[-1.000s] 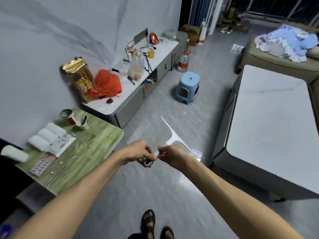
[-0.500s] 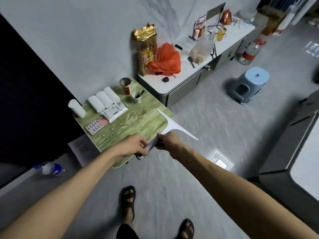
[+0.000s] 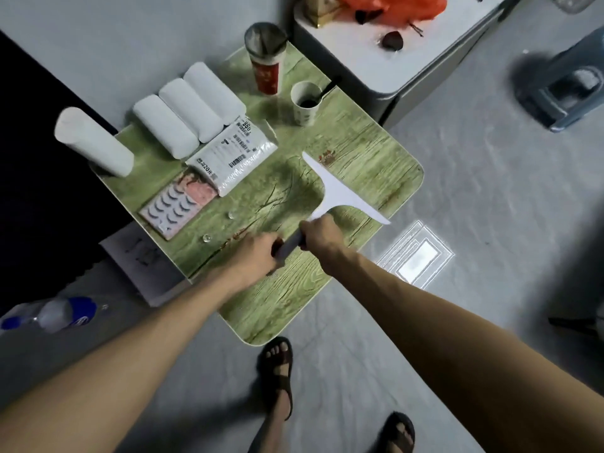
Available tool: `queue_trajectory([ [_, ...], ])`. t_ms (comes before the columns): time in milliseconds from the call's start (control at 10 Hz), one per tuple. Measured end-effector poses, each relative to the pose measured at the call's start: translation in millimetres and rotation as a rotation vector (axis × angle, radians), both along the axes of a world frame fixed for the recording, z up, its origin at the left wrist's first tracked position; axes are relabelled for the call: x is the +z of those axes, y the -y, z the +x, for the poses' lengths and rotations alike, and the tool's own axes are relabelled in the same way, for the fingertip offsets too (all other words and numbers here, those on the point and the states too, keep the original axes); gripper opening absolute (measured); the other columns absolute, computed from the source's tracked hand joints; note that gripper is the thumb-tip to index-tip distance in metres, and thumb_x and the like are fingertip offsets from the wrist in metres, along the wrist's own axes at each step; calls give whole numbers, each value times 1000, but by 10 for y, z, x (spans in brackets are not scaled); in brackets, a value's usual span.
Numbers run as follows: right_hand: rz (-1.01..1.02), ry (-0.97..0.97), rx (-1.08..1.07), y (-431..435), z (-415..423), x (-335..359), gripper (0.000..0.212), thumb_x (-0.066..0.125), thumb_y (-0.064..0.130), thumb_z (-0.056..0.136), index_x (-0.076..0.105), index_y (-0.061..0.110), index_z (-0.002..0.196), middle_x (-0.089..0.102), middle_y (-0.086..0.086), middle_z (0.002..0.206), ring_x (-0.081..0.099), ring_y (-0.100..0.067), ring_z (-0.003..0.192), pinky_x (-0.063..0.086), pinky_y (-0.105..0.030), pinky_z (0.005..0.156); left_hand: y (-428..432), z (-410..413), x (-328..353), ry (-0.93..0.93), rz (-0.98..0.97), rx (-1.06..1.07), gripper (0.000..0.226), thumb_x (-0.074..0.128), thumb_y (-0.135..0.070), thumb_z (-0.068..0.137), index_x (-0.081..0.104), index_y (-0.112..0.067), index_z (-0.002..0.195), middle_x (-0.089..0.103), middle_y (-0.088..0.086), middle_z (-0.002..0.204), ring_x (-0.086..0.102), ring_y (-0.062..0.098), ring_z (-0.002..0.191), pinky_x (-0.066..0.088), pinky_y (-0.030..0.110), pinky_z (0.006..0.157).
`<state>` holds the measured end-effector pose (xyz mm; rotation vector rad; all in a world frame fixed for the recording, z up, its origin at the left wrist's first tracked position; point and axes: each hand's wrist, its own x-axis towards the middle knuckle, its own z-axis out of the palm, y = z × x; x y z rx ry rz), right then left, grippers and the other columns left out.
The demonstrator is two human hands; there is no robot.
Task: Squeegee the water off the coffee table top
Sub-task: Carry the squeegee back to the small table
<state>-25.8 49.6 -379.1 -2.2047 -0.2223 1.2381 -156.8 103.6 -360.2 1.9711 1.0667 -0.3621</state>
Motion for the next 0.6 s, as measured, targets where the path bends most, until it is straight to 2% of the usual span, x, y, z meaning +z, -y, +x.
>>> queue_trajectory([
  [100, -36, 52, 47, -96, -32, -520, 25, 53, 12, 87, 58, -8, 100, 67, -21, 91, 60, -26, 72, 46, -34, 59, -23, -8, -552, -25, 71, 12, 16, 68, -6, 82, 64, 0, 96, 67, 18, 95, 62, 29, 83, 41, 30, 66],
  [200, -68, 50, 96, -116, -36, -675, 31, 52, 16, 89, 58, -7, 109, 64, -17, 91, 56, -24, 74, 43, -32, 60, -14, -4, -734, -40, 126, 2, 18, 66, -8, 84, 64, 0, 101, 67, 20, 101, 63, 31, 87, 41, 31, 68],
  [300, -44, -41, 139, -67, 19, -623, 32, 55, 20, 91, 61, -7, 108, 68, -22, 102, 65, -31, 88, 54, -38, 73, -25, 22, -733, -74, 193, -38, 22, 63, -12, 88, 60, -1, 107, 64, 21, 110, 62, 35, 96, 44, 35, 73],
  [400, -25, -79, 196, 33, 144, -402, 24, 59, 18, 90, 65, -5, 91, 69, -24, 98, 68, -35, 91, 55, -49, 80, -31, 110, -551, -120, 251, -104, 31, 62, -15, 89, 54, -7, 118, 59, 17, 118, 59, 35, 104, 50, 43, 83],
  [500, -36, -98, 279, 299, 471, 215, 21, 56, 11, 90, 61, -8, 100, 68, -27, 101, 67, -31, 81, 57, -45, 77, -30, 420, 31, -148, 205, -168, 35, 62, -17, 90, 49, -14, 122, 57, 10, 116, 61, 27, 96, 54, 42, 80],
  [600, -75, -80, 352, 515, 719, 688, 29, 53, 7, 90, 60, -10, 112, 68, -28, 105, 67, -30, 80, 54, -37, 67, 5, 699, 457, -85, 116, -229, 32, 62, -20, 91, 51, -16, 120, 62, 5, 108, 63, 19, 82, 55, 36, 67],
])
